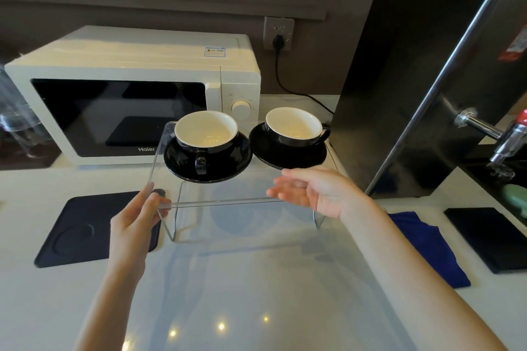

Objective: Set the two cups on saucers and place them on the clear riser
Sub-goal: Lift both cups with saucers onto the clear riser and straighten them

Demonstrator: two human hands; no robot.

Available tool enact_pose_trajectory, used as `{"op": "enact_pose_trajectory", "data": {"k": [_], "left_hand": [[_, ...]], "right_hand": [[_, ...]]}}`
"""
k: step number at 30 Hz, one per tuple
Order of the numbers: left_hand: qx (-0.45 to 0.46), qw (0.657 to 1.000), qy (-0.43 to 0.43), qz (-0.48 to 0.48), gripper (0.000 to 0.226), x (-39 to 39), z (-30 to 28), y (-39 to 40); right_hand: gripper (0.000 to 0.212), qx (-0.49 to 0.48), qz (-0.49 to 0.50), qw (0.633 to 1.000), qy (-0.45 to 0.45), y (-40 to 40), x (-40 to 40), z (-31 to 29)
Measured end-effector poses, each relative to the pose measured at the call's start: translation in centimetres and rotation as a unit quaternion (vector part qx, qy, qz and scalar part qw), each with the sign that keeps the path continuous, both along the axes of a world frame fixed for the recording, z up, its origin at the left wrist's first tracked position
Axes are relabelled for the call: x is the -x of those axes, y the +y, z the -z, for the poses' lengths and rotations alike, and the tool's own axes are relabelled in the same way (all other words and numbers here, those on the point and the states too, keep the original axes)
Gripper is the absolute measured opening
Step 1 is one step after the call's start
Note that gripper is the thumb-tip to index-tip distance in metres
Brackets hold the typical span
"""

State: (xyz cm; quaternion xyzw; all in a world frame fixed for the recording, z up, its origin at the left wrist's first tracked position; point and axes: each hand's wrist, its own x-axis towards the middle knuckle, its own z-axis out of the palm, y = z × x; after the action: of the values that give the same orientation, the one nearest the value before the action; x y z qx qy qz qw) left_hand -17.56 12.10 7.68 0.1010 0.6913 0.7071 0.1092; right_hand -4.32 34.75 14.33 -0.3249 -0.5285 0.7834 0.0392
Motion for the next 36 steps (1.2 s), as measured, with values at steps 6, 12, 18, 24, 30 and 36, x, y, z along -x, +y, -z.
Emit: {"op": "enact_pose_trajectory", "data": {"k": [6,12,18,24,30,36], "left_hand": [[0.0,1.0,0.004,-0.001,0.026,0.6,0.8,-0.1],[0.011,1.0,0.006,-0.017,0.028,0.8,0.8,0.0],[0.015,1.0,-0.002,-0.013,0.022,0.8,0.6,-0.2],[0.028,0.999,0.0,-0.015,0.024,0.9,0.7,-0.3],[0.022,1.0,0.005,-0.012,0.025,1.0,0.7,-0.3],[0.021,1.0,0.008,-0.015,0.027,1.1,1.0,-0.1]], "right_hand": [[0.02,-0.196,0.007,0.98,-0.032,-3.0,4.3,0.3],[0.01,-0.205,0.055,0.977,-0.014,-4.7,6.8,1.2],[0.006,-0.197,0.087,0.977,-0.013,-5.1,7.5,1.8],[0.003,-0.163,0.091,0.982,-0.013,-6.1,7.8,1.6],[0.011,-0.141,0.104,0.984,-0.017,-6.3,8.0,1.4],[0.019,-0.165,0.062,0.984,-0.023,-6.1,7.7,1.0]]}}
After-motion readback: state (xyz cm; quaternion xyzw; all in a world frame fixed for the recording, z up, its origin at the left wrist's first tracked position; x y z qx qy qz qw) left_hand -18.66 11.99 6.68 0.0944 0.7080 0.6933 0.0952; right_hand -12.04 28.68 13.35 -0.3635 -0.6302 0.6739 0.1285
